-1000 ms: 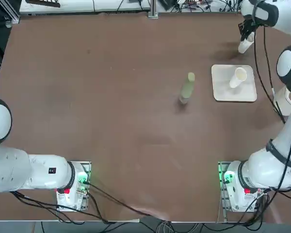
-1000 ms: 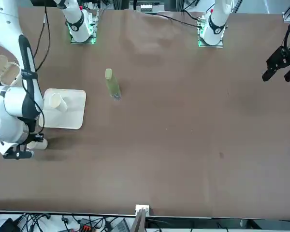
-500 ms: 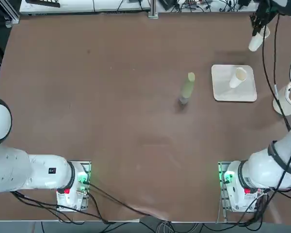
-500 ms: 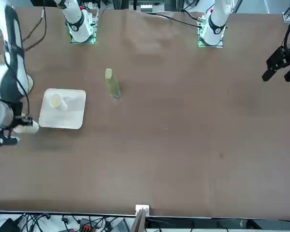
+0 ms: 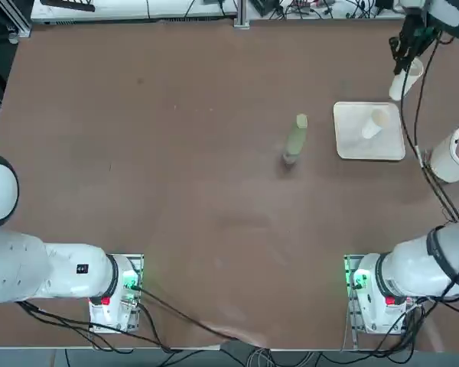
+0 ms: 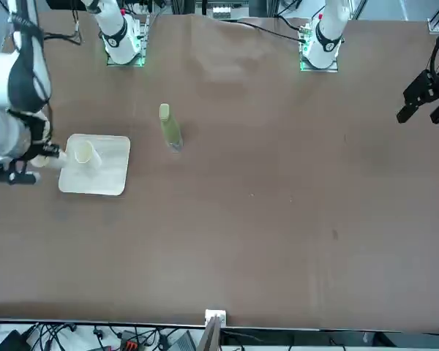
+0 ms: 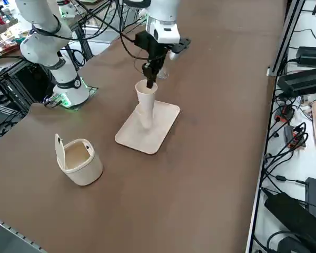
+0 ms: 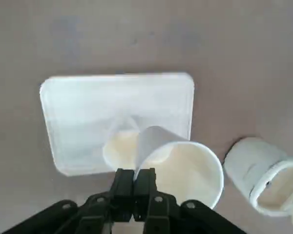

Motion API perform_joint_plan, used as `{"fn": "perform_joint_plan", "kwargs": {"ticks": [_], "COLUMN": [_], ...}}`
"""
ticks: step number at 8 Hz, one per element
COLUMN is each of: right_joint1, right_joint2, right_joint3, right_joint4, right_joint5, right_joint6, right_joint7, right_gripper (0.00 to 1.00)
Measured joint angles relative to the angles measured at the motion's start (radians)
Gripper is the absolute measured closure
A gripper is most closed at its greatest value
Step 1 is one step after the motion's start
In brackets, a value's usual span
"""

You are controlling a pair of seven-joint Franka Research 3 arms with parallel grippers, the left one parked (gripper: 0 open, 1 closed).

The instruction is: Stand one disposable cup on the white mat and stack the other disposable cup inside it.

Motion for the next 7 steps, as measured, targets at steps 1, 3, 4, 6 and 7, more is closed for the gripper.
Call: {"fn": "perform_joint_plan", "kwargs": {"ticks": [1,3,4,6,7], "right_joint1": [0.022,0.049,0.050,0.050,0.050], "right_joint2": [-0.031,-0.058,-0.059,-0.059,-0.057], "right_joint3": [0.002,0.002,0.002,0.000,0.000], "right_joint4": [-0.057,-0.131,-0.154,-0.197,-0.216], "right_joint5": [0.000,0.000,0.000,0.000,0.000], "right_joint6": [0.013,0.046,0.064,0.123,0.152], "right_joint7": [0.036,0.071,0.073,0.074,0.074], "right_gripper": [0.98,0.98,0.98,0.98,0.98]}}
